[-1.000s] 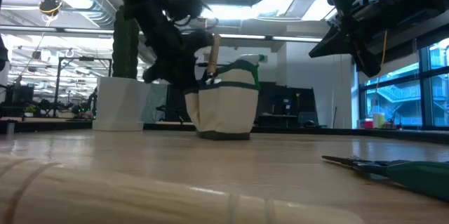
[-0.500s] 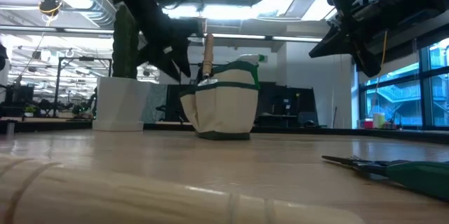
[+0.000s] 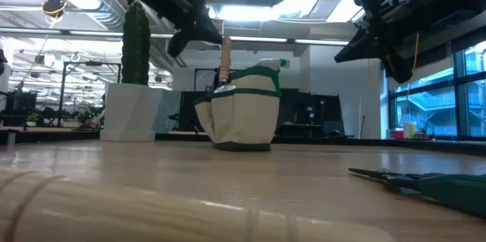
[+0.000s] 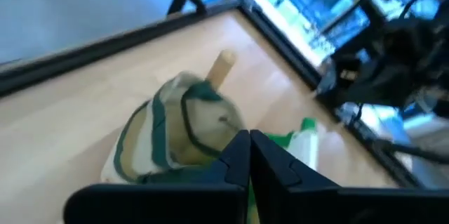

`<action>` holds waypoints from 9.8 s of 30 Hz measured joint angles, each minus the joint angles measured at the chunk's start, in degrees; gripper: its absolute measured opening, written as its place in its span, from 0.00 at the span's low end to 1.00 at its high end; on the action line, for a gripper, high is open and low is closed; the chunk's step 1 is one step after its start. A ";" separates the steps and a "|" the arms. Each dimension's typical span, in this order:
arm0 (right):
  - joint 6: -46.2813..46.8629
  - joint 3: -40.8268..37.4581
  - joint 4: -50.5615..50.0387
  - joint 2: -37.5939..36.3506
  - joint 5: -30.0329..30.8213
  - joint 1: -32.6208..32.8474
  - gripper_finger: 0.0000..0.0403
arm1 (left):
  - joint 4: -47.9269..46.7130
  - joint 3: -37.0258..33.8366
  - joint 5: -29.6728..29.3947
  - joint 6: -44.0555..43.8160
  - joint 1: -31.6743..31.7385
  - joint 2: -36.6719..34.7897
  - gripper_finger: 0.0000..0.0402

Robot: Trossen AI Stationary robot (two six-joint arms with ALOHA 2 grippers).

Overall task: Pick & Place Garden tools in Gardening bag
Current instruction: Adjust the gardening bag, then put the fruit pruner into the gardening bag

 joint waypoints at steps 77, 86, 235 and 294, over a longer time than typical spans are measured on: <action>0.02 -0.01 0.21 0.00 -0.45 0.00 0.00 | 18.77 -8.97 0.49 0.26 -0.54 -4.23 0.00; -6.97 -0.02 6.17 0.00 -11.56 0.00 0.00 | 10.13 -8.96 0.78 -0.35 -3.22 -12.64 0.00; 34.92 60.76 -46.20 73.46 -14.96 43.91 0.17 | 23.41 -8.96 -41.83 -35.75 -74.50 4.63 0.25; -34.29 23.19 -6.61 11.65 -6.21 30.81 0.06 | 37.13 -5.90 -24.63 -29.20 -35.54 -0.38 0.25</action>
